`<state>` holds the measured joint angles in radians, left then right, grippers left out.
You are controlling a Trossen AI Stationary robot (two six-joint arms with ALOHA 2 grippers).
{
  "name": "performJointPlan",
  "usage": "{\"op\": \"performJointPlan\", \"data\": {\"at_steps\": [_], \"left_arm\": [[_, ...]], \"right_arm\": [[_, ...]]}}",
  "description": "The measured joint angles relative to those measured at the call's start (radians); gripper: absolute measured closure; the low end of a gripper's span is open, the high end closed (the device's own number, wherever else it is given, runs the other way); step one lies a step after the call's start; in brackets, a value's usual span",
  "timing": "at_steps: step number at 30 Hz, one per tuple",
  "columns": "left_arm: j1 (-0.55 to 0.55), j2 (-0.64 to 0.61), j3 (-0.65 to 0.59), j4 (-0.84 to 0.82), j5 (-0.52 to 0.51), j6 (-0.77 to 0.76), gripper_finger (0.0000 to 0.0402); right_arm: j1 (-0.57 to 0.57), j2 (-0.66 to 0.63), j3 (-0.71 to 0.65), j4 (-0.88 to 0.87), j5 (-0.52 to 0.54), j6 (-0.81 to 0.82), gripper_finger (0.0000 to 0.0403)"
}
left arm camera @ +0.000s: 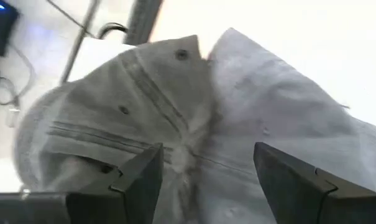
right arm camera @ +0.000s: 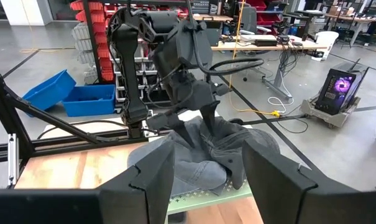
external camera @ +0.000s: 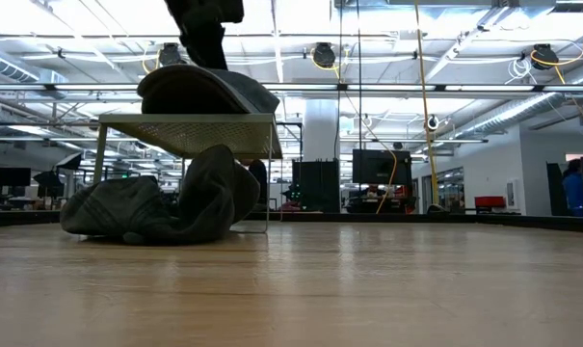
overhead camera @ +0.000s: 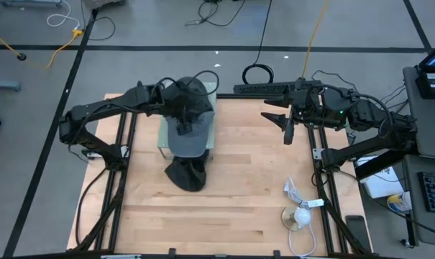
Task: Pick & Place hat
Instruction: Stack the black cap on the black cap on the shelf
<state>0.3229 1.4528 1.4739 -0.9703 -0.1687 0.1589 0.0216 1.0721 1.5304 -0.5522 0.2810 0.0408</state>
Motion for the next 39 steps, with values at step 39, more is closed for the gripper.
{"op": "performJointPlan", "data": {"at_steps": [39], "left_arm": [[-0.508,-0.219,0.039,-0.178,0.230,-1.488,0.0156]], "right_arm": [[0.000,0.000,0.000,0.004,0.001,-0.049,0.0222]]}}
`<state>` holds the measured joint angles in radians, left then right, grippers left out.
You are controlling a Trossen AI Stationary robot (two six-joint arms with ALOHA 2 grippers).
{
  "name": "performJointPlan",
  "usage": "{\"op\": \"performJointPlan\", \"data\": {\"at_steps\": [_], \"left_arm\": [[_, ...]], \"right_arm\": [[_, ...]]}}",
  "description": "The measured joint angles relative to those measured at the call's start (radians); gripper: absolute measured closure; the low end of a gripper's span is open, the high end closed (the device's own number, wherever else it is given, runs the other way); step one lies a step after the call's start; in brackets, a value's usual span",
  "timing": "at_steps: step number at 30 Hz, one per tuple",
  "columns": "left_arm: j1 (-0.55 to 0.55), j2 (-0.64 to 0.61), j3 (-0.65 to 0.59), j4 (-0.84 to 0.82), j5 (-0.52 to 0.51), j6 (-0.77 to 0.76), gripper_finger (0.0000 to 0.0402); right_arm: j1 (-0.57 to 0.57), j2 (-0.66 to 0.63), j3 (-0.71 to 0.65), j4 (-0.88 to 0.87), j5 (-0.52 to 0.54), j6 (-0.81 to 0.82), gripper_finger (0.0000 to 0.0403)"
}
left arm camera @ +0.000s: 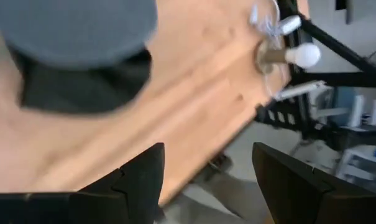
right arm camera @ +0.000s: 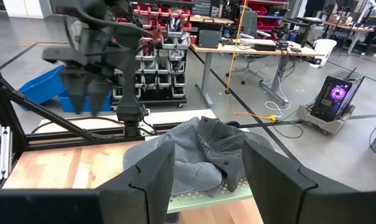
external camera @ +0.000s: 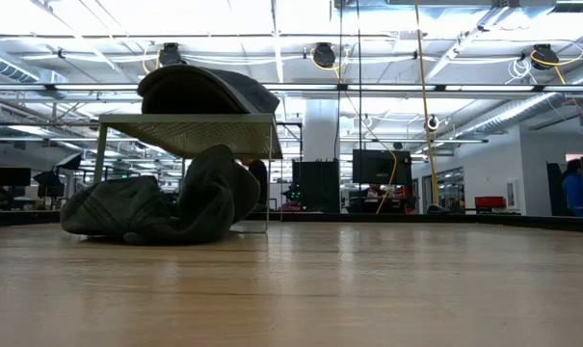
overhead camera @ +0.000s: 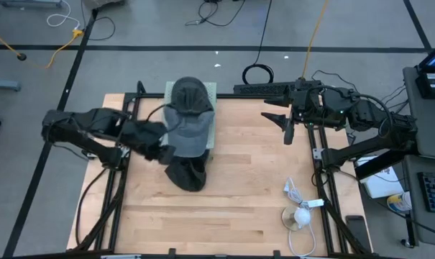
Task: Pick & Place hat
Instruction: Stack the black cap on the black cap on the shelf
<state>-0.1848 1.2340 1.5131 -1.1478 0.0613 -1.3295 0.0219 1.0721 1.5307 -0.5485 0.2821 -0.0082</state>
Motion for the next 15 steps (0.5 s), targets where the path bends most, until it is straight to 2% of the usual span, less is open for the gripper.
{"op": "performJointPlan", "data": {"at_steps": [7,15], "left_arm": [[-0.183,-0.013,0.000,-0.083,0.021,-0.306,0.0156],[-0.345,0.036,-0.026,-0.098,-0.002,-0.516,0.0156]], "right_arm": [[0.000,0.000,0.000,-0.001,0.000,0.003,0.0222],[0.000,0.000,0.000,-0.001,-0.001,0.004,0.0222]]}}
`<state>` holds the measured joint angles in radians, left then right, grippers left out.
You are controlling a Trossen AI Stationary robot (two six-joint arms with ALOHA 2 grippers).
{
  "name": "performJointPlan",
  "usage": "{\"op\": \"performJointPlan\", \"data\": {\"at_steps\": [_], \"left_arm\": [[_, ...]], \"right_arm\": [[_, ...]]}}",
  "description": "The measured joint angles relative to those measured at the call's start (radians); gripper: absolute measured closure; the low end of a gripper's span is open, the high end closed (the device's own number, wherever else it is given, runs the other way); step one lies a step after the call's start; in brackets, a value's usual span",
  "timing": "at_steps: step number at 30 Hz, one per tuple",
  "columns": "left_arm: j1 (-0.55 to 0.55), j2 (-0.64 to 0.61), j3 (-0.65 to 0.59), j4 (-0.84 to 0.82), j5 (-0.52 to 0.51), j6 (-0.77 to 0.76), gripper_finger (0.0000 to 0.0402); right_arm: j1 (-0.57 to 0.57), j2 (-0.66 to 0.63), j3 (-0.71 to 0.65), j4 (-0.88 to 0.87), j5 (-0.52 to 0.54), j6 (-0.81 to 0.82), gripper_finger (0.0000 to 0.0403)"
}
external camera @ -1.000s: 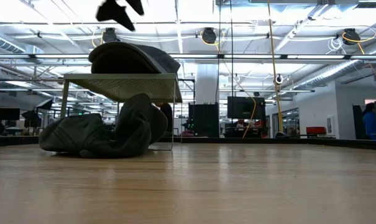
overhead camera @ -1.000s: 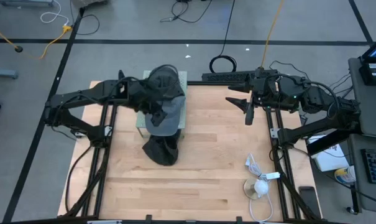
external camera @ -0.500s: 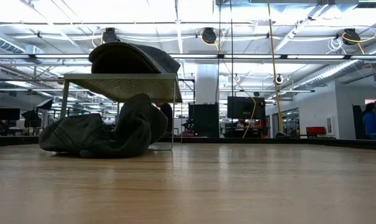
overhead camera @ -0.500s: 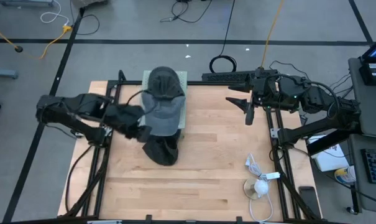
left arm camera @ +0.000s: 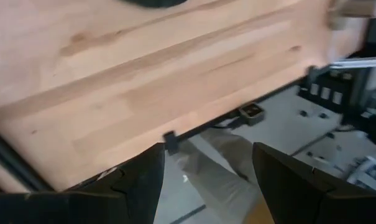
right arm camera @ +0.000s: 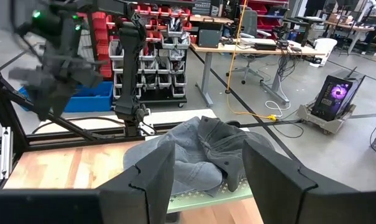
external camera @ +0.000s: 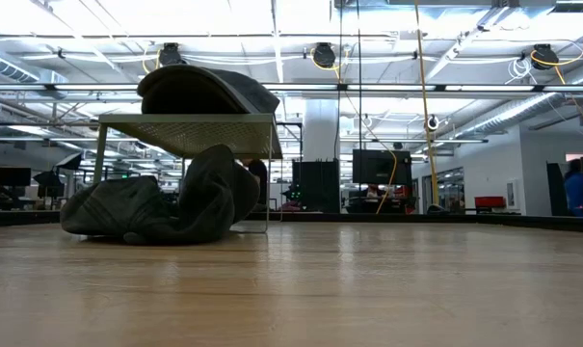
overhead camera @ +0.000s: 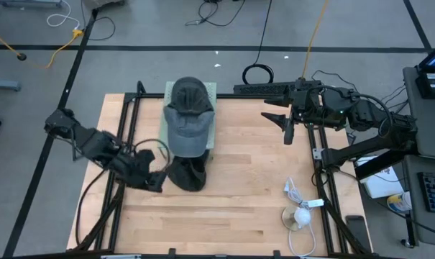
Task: Pick & Place hat
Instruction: Stack the black cap on the black cap on the shelf
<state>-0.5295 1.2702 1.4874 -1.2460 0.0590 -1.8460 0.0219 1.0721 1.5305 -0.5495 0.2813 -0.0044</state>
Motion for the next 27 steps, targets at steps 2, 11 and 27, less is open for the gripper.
{"op": "performJointPlan", "data": {"at_steps": [2,11,27], "left_arm": [[-0.026,0.021,-0.019,0.001,-0.003,-0.052,0.0156],[-0.077,0.104,-0.147,0.096,-0.036,-0.161,0.0156],[-0.128,0.197,-0.446,0.335,-0.189,-0.430,0.0156]], "right_arm": [[0.000,0.000,0.000,0.000,-0.009,0.000,0.0222],[0.000,0.010,0.000,-0.001,-0.051,-0.001,0.0222],[0.000,0.018,0.000,-0.002,-0.052,0.000,0.0222]]}}
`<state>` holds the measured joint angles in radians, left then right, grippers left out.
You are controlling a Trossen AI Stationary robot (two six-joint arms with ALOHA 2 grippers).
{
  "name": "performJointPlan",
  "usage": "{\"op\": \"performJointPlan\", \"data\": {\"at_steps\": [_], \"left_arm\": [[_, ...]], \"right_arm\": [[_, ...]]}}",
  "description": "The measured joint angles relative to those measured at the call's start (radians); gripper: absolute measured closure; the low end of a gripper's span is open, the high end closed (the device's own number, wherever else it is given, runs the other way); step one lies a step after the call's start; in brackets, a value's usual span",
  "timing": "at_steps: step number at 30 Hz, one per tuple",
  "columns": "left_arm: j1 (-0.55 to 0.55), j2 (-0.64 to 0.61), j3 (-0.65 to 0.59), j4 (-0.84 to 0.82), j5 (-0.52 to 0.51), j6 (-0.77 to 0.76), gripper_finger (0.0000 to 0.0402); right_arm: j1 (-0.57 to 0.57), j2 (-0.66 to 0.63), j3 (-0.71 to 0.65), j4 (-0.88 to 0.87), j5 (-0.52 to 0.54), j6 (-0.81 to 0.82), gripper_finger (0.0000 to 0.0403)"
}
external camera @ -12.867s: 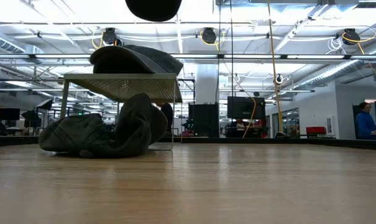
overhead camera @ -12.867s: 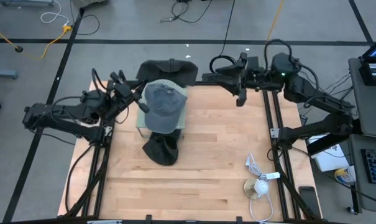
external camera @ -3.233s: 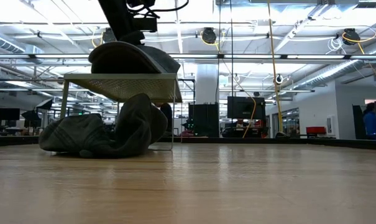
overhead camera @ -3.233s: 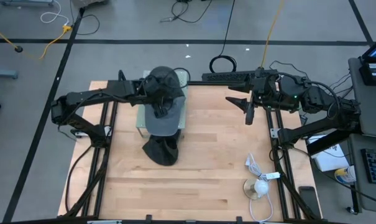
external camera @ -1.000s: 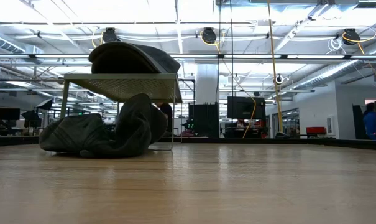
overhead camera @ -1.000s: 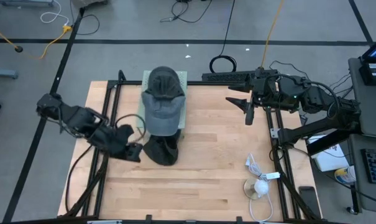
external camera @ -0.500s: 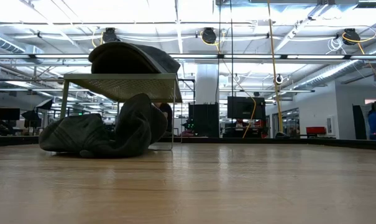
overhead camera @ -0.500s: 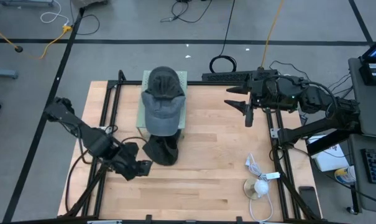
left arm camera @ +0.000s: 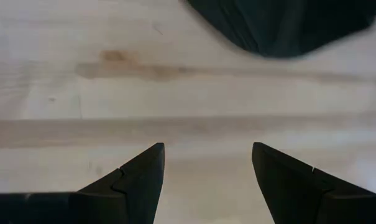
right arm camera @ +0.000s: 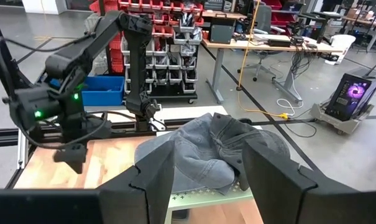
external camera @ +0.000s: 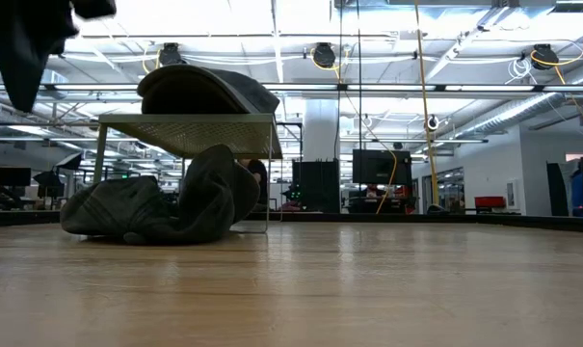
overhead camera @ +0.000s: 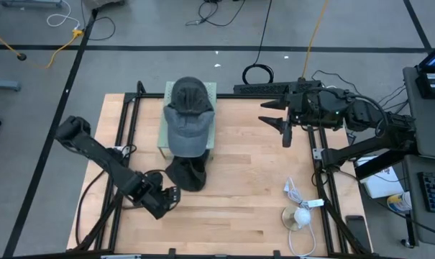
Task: Pick & Place hat
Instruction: Stack the black cap on the black cap on the shelf
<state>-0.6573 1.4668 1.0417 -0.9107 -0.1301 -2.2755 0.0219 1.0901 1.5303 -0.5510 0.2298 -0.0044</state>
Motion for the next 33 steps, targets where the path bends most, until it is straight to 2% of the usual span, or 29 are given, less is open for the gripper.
{"op": "performJointPlan", "data": {"at_steps": [3,21,27,30,33], "left_arm": [[-0.007,0.020,-0.034,0.000,-0.043,-0.059,0.0156],[0.139,0.199,-0.062,0.015,-0.245,-0.043,0.0156],[0.194,0.260,-0.062,0.062,-0.234,0.067,0.0156],[0.211,0.284,-0.062,0.080,-0.182,0.125,0.0157],[0.221,0.305,-0.058,0.085,-0.109,0.228,0.0178]], "right_arm": [[0.000,0.000,0.000,0.000,0.000,0.000,0.0222],[0.000,0.000,0.000,-0.011,0.000,-0.006,0.0222],[0.000,0.000,0.000,-0.012,0.000,-0.007,0.0222],[0.000,0.000,0.000,-0.011,0.000,-0.007,0.0222],[0.000,0.000,0.000,-0.011,0.000,-0.008,0.0222]]}}
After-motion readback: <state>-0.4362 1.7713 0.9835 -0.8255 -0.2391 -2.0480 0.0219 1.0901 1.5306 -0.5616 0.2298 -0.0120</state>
